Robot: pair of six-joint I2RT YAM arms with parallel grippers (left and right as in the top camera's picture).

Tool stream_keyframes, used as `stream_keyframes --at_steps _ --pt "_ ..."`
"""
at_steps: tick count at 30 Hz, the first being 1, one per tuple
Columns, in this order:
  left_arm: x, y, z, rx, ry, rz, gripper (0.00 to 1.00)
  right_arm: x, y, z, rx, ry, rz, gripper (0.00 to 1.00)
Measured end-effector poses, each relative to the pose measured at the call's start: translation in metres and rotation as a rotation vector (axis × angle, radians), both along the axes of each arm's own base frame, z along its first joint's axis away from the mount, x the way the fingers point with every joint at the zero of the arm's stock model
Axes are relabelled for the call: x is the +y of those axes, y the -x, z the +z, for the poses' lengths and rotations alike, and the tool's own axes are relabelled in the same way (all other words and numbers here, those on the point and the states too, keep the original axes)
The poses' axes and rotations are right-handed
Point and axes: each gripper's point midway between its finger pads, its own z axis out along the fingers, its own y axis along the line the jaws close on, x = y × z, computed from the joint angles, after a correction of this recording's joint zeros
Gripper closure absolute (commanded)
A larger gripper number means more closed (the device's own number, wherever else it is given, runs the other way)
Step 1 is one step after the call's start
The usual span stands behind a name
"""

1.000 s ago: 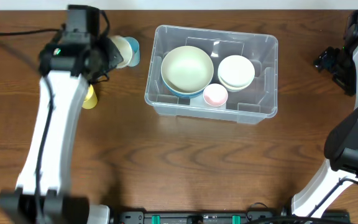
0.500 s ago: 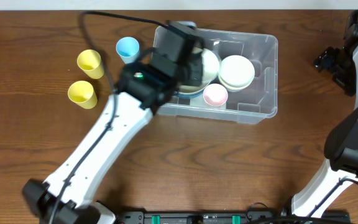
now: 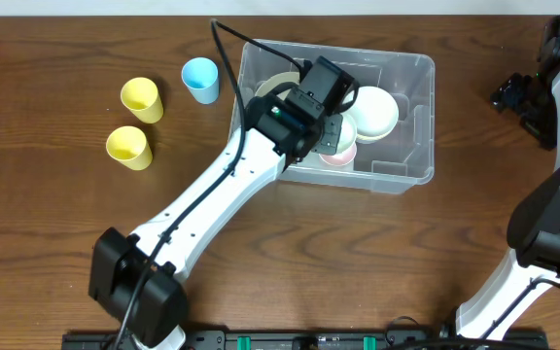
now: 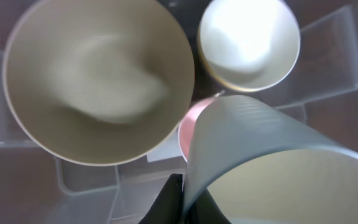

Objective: Pack container
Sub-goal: 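Carry the cream cup over the bin and lower it onto the pink cup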

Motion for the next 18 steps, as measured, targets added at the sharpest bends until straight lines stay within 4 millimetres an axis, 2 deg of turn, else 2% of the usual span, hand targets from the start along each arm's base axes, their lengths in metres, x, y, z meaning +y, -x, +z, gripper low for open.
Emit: stream_keyframes --at_steps 12,18 --pt "0.000 0.001 -0.038 0.081 -0.065 -0.003 0.94 0.000 0.000 0.000 0.000 0.000 0.000 0.01" --pt "0.000 0.002 -0.043 0.096 -0.073 -0.005 0.94 0.000 0.000 0.000 0.000 0.000 0.000 0.01"
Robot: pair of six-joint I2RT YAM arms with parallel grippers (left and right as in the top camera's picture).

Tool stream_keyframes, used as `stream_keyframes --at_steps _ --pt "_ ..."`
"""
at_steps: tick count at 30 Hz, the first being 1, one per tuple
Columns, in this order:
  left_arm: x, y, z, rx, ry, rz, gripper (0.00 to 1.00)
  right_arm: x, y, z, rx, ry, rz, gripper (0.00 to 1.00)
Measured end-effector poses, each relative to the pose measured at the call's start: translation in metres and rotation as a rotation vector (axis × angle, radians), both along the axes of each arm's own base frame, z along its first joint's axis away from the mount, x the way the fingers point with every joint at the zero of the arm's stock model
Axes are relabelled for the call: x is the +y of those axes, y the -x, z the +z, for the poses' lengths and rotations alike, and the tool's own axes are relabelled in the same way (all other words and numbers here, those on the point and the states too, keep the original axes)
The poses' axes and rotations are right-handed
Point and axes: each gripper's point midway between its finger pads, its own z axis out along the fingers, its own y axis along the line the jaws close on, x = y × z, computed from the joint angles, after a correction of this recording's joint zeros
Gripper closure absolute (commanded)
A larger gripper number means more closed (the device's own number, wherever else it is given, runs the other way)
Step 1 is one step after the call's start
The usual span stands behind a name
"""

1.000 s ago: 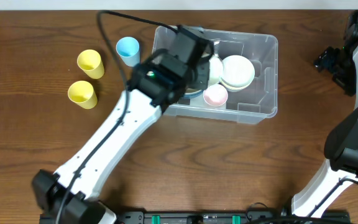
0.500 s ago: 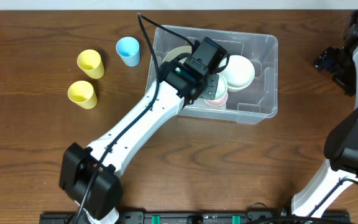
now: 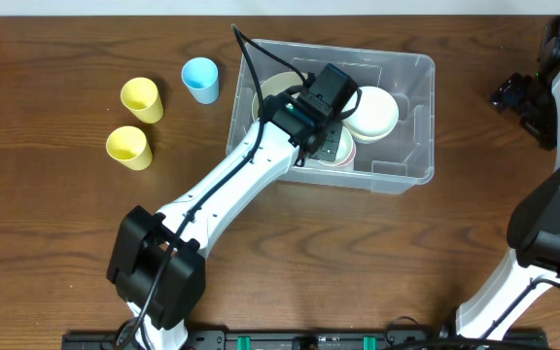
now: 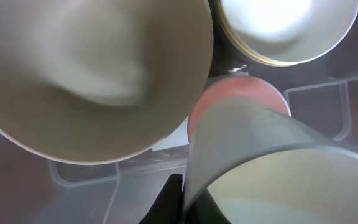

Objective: Pack container
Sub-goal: 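Carry the cream cup over the bin and lower it onto the pink cup, then open the left gripper and move it to the front yellow cup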

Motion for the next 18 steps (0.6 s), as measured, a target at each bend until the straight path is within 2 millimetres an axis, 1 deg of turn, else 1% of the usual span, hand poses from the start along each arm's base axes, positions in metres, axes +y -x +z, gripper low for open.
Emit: stream_keyframes --at_steps 3,4,6,9,10,17,18 --pt "-0.0008 0.0006 -0.0001 0.004 0.004 -0.002 0.94 0.0000 0.0000 0.0000 0.000 0.000 0.000 0.01" --pt "-0.0011 0.0008 -0.0001 0.005 0.006 -0.003 0.92 0.0000 0.0000 0.0002 0.000 0.000 0.000 0.01" --pt "-0.0016 0.0012 -0.0001 0.006 0.008 -0.006 0.79 0.0000 0.0000 0.0000 0.000 0.000 0.000 0.01" --pt "-0.0030 0.0017 0.0000 0.009 0.014 -0.012 0.63 0.0000 0.0000 0.0000 0.000 0.000 0.000 0.01" --pt "-0.0035 0.0014 0.0002 0.008 0.016 -0.013 0.56 0.0000 0.0000 0.0000 0.000 0.000 0.000 0.01" --pt "-0.0060 -0.0032 0.0026 -0.013 0.024 -0.031 0.50 0.0000 0.0000 0.0002 0.000 0.000 0.000 0.01" --pt "-0.0046 -0.0042 0.0026 -0.014 0.022 -0.031 0.38 0.0000 0.0000 0.0002 0.000 0.000 0.000 0.01"
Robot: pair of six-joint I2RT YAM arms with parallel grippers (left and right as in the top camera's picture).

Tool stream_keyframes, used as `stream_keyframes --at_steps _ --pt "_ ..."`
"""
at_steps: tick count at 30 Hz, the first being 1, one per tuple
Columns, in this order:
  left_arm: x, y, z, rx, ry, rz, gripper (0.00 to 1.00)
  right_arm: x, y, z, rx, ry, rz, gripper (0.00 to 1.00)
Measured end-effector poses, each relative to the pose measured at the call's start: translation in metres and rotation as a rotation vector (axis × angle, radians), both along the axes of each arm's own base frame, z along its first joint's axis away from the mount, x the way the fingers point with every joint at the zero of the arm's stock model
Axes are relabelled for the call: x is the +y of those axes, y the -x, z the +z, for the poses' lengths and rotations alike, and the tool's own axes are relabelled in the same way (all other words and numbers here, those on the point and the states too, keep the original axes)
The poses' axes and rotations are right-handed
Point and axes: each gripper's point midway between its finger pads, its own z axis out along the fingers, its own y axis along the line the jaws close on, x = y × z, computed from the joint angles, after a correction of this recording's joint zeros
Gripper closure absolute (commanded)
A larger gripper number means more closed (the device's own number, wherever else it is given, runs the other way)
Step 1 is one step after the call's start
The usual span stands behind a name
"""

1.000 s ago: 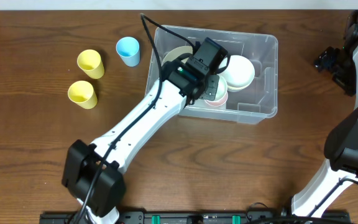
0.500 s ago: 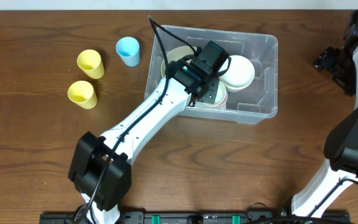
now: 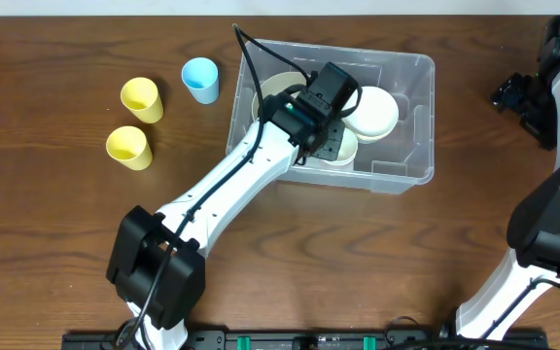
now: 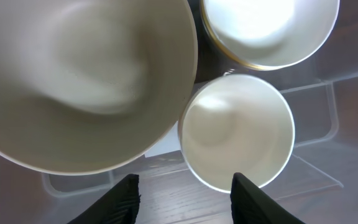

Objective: Pack container
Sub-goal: 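Open the left gripper and move it to the front yellow cup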

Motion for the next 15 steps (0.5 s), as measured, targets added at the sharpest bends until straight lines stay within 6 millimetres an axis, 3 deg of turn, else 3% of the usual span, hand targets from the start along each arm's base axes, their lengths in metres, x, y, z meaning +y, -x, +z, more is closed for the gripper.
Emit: stream_keyframes --at_steps 2,3,5,8,12,15 --pt "0.006 -0.004 0.003 -0.011 -0.005 0.007 0.08 0.000 0.000 0.000 0.000 0.000 0.000 0.01" --pt "0.012 -0.008 0.006 -0.021 -0.010 0.017 0.02 0.000 0.000 0.000 0.000 0.000 0.000 0.01" --pt "0.033 -0.019 0.018 -0.056 -0.018 0.069 0.02 0.000 0.000 0.000 0.000 0.000 0.000 0.01" --pt "0.085 -0.035 0.047 -0.109 -0.029 0.191 0.02 0.000 0.000 0.000 0.000 0.000 0.000 0.01" --pt "0.184 -0.043 0.078 -0.127 -0.045 0.446 0.02 0.000 0.000 0.000 0.000 0.000 0.000 0.01" --pt "0.259 -0.036 0.078 -0.075 -0.066 0.672 0.02 0.000 0.000 0.000 0.000 0.000 0.000 0.01"
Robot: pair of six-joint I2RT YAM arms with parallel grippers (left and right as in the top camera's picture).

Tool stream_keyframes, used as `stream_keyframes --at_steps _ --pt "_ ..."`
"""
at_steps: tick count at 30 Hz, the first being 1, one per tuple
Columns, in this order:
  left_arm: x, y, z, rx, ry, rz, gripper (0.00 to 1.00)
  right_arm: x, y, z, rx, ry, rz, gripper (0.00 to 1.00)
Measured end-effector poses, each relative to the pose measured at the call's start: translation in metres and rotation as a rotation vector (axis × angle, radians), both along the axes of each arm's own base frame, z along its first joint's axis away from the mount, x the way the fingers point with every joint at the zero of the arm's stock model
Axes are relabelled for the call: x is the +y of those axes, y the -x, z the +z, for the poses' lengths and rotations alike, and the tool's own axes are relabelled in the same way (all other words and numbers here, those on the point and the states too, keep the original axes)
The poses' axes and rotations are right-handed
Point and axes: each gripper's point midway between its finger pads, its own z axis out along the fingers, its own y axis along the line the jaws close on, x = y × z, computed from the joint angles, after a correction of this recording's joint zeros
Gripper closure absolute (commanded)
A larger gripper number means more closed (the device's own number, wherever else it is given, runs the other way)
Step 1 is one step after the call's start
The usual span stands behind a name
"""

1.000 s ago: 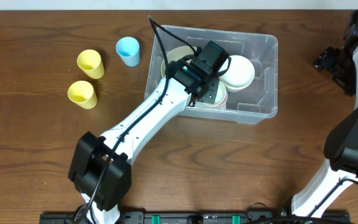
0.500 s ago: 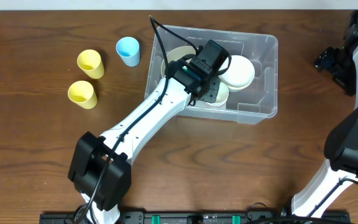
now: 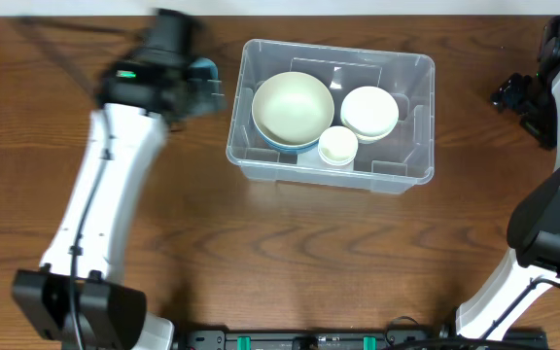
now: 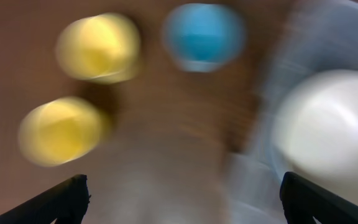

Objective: Pack container
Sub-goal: 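Open the left gripper and move it to the front yellow cup, then grasp the yellow cup rim with the left gripper and lift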

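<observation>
The clear plastic container [image 3: 397, 167] holds a large cream bowl [image 3: 293, 107], a white bowl [image 3: 369, 112] and a small cream cup [image 3: 338, 146]. My left gripper [image 3: 185, 97] hovers left of the container, next to the blue cup [image 3: 203, 67]. The blurred left wrist view looks down on two yellow cups [image 4: 98, 46] [image 4: 61, 130], the blue cup [image 4: 204, 37] and the large bowl [image 4: 328, 137]. There my left gripper [image 4: 182, 199] is open and holds nothing. My right gripper [image 3: 515, 95] hangs at the far right, too dark to read.
In the overhead view the left arm [image 3: 105, 185] covers the spot where the yellow cups stand. The container's clear wall [image 4: 278, 62] lies close to the right of the left gripper. Bare wooden table [image 3: 338, 262] stretches in front of the container.
My left gripper was open over the small cup inside the container. It is now outside, to the left, above the blue and yellow cups, still open. The right arm has not moved.
My left gripper first held a pale cup above a pink cup inside the container. Then it held it lower, nearly over the pink cup. After that the cup sat nested there and the gripper was open. Now the gripper is over the loose cups on the table.
</observation>
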Motion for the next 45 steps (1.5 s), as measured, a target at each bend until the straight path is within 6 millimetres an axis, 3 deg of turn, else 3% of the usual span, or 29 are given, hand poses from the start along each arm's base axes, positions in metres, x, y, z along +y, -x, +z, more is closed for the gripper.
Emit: stream_keyframes --at_steps 1,6,13,22,28,36,42,45 --pt "0.026 0.004 -0.005 0.023 0.007 0.085 0.02 0.000 0.000 0.000 0.000 0.000 0.000 0.01" --pt "0.090 0.023 -0.030 0.093 0.049 0.302 0.02 0.000 0.000 0.000 0.000 0.000 0.000 0.01" --pt "0.124 0.046 -0.078 0.182 0.123 0.460 0.02 0.000 0.000 0.000 0.000 0.000 0.000 0.01" --pt "0.125 0.055 -0.137 0.205 0.201 0.501 0.02 0.000 0.000 0.000 0.000 0.000 0.000 0.01" --pt "0.122 0.057 -0.147 0.208 0.214 0.500 0.02 0.000 0.000 0.000 0.000 0.000 0.000 0.01" --pt "0.124 0.043 -0.150 0.165 0.223 0.494 0.00 0.000 0.000 0.000 0.000 0.000 0.000 0.01" --pt "0.125 0.042 -0.165 0.194 0.226 0.501 0.00 0.000 0.000 0.000 0.000 0.000 0.000 0.01" --pt "0.124 0.043 -0.176 0.222 0.230 0.512 0.05 0.000 0.000 0.000 0.000 0.000 0.000 0.01"
